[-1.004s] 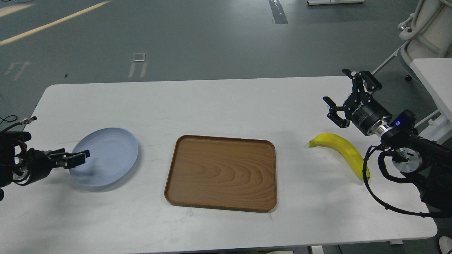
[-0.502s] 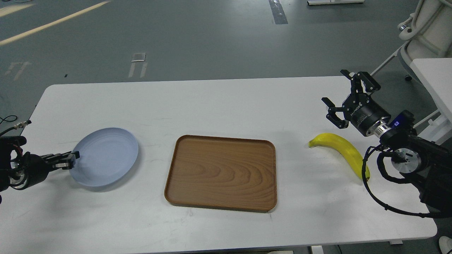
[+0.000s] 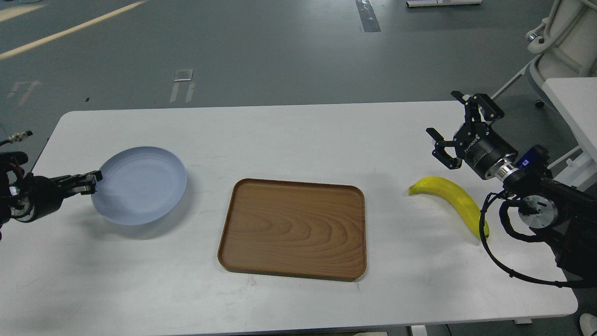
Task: Place banana on plate with both arms
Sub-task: 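Lift the blue plate with the left gripper and lower it onto the tray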
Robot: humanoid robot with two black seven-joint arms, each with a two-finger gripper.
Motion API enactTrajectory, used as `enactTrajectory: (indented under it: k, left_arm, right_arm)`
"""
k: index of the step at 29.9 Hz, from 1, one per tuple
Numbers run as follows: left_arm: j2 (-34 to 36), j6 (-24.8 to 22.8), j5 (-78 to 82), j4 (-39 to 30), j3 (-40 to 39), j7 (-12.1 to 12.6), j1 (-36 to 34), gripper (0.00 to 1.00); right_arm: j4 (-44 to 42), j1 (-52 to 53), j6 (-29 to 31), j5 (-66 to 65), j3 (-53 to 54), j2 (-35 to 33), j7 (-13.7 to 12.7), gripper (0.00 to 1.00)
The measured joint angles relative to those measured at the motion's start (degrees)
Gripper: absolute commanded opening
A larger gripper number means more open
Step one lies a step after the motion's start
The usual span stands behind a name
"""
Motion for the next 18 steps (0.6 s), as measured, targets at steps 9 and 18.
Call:
enactTrajectory:
  k: [9,18]
  left_arm:
    - [-0.62,-7.77,1.54,-17.33,0.18,0.00,-11.42,0.00]
    - [-17.26,-13.23,8.35,-20.26,1.34,-0.02,-16.96,0.00]
  right_arm:
    - [-0.10,0.00,0.00,-0.05,-0.02,-0.22,0.00,1.00]
    - [-0.11,0.24,0.00,-0.08,-0.04,-0.78,0.00,1.00]
